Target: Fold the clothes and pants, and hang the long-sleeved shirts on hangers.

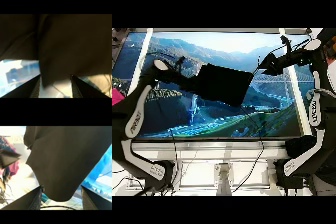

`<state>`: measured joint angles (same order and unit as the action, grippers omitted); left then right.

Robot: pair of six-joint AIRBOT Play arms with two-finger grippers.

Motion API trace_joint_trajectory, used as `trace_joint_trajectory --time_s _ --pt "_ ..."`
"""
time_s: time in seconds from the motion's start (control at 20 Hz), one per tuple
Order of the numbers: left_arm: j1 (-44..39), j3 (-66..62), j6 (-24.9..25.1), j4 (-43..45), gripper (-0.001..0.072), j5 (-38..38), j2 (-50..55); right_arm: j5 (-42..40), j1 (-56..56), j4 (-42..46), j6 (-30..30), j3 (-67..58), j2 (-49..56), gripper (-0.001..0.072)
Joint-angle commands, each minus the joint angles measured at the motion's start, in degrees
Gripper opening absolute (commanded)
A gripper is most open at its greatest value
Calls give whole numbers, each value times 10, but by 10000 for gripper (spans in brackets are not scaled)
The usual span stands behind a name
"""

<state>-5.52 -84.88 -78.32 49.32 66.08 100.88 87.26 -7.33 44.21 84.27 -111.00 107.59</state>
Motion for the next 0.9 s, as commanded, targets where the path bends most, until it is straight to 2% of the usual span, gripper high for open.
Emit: trace_joint_trajectory --time_s 0.0,0.05,0.15,0.2,0.25,0.3,0.35,0.5,0.6,0.7,0.85 --pt "-20 0 -27 -6 430 -73 49 2 3 -1 7 1 0 510" --pt "-20 0 -43 3 430 -85 53 0 6 -1 7 1 0 510" --pt "-23 0 -44 2 430 -84 59 -9 14 -3 7 1 0 510" --pt "-27 0 -44 3 401 -85 61 -14 18 -3 6 1 0 510" --pt "-32 0 -43 3 319 -85 61 -16 21 -2 6 1 0 510" --pt "-35 0 -35 0 199 -84 61 -17 24 -1 6 1 0 510" --pt "-37 0 -16 -6 5 -84 59 -18 24 1 6 1 0 510" --pt "-29 -3 13 -35 3 -89 23 -16 19 56 31 1 0 510" --pt "-14 -13 29 -17 2 -98 -31 -14 12 80 39 1 4 510" --pt "-1 -31 13 72 2 -107 -82 -12 11 78 47 17 9 510" --pt "10 -40 -64 246 3 -105 -115 -9 15 44 46 72 9 513"
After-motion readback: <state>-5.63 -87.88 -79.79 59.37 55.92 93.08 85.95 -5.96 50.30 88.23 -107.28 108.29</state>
